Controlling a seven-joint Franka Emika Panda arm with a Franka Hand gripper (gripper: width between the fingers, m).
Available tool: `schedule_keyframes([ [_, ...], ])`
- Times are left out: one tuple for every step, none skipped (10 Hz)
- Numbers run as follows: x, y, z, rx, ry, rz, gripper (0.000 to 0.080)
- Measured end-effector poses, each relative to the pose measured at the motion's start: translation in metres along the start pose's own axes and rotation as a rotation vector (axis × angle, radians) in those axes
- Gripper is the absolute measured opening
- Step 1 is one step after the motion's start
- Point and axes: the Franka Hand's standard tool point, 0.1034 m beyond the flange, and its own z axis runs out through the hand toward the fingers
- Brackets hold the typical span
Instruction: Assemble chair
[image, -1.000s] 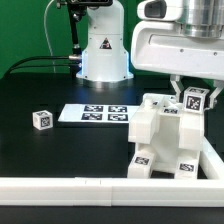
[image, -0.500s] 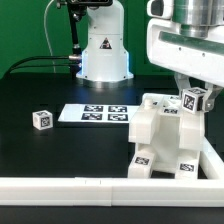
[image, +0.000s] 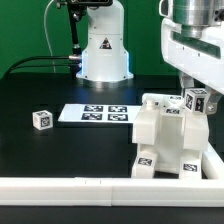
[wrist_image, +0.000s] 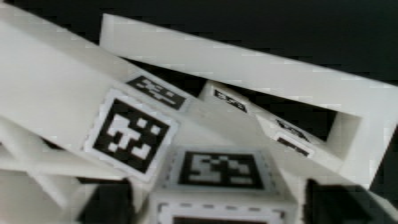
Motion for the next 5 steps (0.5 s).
schedule_keyframes([
  [-0.0002,-0.0014,-0.0012,0.003,0.001,-0.135,0.0605],
  [0.001,-0.0008,-0.0007,0.003,-0.001,-0.368,0.064],
  [0.0026,0.0009,0.0003,-0.001,-0.006,-0.543,0.064],
  [0.0018,0.0027,0.0009,-0.01,-0.011,-0.623,0.0647],
  [0.0028,0.0028,0.0009,-0.01,-0.01,-0.702,0.0647],
])
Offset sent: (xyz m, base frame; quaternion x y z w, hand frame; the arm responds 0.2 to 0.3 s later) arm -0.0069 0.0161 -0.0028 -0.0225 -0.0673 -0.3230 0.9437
